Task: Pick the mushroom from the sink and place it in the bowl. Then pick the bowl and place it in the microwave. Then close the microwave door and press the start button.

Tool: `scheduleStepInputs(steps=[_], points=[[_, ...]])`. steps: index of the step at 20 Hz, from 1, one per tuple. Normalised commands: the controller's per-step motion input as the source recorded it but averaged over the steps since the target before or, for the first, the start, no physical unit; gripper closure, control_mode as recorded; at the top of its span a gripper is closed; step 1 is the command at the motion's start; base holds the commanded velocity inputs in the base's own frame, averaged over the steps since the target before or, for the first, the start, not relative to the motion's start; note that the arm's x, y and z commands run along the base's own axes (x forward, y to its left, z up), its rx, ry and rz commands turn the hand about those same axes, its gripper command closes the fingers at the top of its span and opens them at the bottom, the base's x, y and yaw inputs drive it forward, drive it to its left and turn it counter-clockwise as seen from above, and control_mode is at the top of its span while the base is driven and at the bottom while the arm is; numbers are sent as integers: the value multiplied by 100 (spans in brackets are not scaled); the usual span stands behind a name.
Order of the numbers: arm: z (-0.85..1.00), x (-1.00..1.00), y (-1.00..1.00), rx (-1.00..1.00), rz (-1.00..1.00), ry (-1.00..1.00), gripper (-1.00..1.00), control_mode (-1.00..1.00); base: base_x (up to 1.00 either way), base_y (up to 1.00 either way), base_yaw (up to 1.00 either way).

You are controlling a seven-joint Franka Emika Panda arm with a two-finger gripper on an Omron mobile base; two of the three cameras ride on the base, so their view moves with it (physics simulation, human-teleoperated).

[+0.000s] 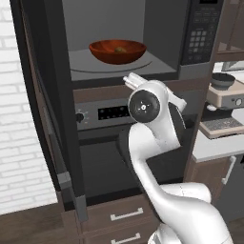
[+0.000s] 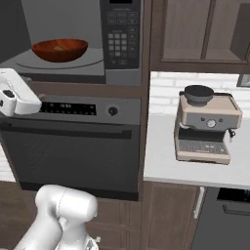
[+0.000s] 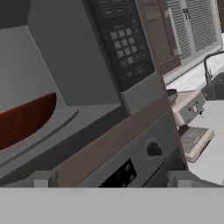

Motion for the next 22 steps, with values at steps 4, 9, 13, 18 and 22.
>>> scheduleStepInputs(steps=[4, 9, 13, 18, 22], points=[[-29, -20, -18, -46, -10, -26, -100, -100, 0, 0, 0], [-22, -60, -3, -47, -11, -30, -100, -100, 0, 0, 0], [-20, -81, 33, -38, -5, -23, -100, -100, 0, 0, 0], [-60, -23, 17, -30, 0, -7, -100, -100, 0, 0, 0], [-59, -3, 22, -27, 0, -9, -100, -100, 0, 0, 0]])
